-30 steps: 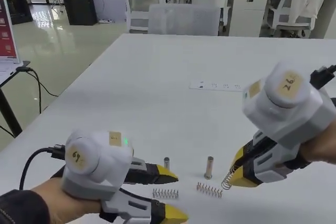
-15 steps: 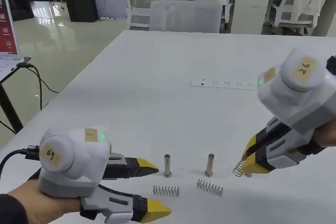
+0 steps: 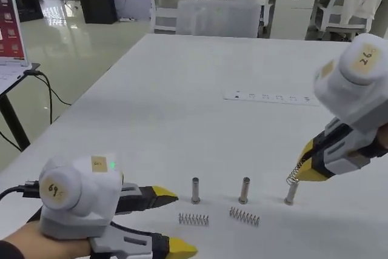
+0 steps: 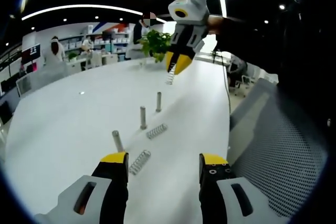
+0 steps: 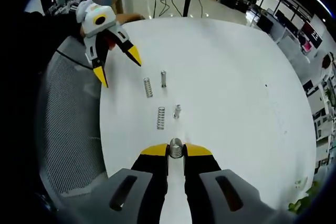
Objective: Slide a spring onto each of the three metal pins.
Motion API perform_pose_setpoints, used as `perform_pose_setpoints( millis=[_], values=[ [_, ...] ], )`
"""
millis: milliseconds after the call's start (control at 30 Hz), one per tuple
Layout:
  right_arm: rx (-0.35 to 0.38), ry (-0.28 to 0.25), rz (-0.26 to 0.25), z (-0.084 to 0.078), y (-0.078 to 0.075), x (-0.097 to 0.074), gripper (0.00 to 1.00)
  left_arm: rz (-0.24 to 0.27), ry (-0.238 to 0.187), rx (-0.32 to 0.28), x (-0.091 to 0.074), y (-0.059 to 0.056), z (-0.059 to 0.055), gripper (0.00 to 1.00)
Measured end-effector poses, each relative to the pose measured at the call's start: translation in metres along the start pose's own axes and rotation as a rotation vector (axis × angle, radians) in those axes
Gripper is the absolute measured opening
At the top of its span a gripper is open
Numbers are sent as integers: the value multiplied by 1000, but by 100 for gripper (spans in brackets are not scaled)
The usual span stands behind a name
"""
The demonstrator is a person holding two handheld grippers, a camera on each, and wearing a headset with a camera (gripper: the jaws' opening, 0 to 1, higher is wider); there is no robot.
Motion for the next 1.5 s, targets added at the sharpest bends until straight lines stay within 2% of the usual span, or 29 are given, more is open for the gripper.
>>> perform_pose_setpoints(
  millis=[233, 567, 700, 867, 1500],
  values=[
    [19, 35, -13, -4, -14, 1, 8, 4, -1, -1, 1, 0, 1, 50],
    [58, 73, 8, -11, -32, 11, 8, -1, 9, -1, 2, -3, 0, 52],
    [65, 79, 20, -12, -35, 15, 8, 1, 8, 1, 2, -3, -1, 52],
    [63, 119, 18, -15, -39, 21, 8, 2, 9, 1, 2, -4, -1, 52],
    [73, 134, 45, -15, -44, 31, 8, 0, 8, -2, 1, -3, -1, 51]
  ],
)
Point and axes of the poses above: the centre of the closed fingertips' face, and the gripper's own axes: x roughly forward along the fingers, y roughly to its left, z roughly out of its top, the point moved 9 cm from there along -x, roughly backward along the fingers, and after that the axes turned 10 degrees about z, right-handed, at the moved point
